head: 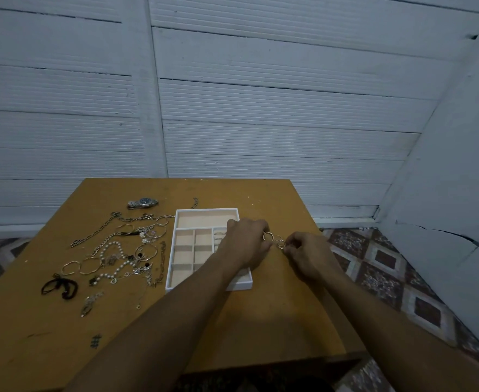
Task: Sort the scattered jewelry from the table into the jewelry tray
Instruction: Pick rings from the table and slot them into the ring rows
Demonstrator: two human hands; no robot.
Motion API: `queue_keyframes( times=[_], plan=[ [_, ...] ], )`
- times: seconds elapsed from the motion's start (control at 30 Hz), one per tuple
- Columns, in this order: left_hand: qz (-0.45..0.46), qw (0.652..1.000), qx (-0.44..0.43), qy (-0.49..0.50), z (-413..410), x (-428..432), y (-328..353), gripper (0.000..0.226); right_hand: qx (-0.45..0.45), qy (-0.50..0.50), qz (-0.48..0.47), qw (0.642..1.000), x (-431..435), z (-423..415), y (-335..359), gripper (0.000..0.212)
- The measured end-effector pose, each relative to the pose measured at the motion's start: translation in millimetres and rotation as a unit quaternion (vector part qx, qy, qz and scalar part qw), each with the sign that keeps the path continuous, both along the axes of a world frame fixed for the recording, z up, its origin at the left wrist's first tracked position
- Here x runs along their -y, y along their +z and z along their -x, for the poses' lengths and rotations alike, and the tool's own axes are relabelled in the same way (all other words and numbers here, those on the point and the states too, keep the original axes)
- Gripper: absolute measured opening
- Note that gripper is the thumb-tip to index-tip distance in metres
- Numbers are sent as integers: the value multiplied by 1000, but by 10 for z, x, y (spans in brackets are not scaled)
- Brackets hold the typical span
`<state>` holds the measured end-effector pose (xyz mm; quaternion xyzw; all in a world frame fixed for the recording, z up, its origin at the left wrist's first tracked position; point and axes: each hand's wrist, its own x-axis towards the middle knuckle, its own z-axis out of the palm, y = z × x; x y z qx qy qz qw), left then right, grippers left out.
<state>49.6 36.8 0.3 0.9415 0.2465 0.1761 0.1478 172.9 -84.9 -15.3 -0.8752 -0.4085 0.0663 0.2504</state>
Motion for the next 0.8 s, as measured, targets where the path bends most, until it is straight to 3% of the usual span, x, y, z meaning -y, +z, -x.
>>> queue_keyframes(
  times=[0.1,0.2,0.5,0.8],
  plan=[
    [140,987,74,-30,202,-65,43,20,8,-9,7,1000,-33,31,-5,14],
    [199,975,86,-42,437,-163,62,22,2,-11,11,1000,-47,62,4,11],
    [227,964,127,46,1104,-454,149,25,-13,36,-29,999,-61,235,182,6],
    [227,964,126,67,1332,-457,118,25,-70,119,-78,987,-291,578,316,6]
  ],
)
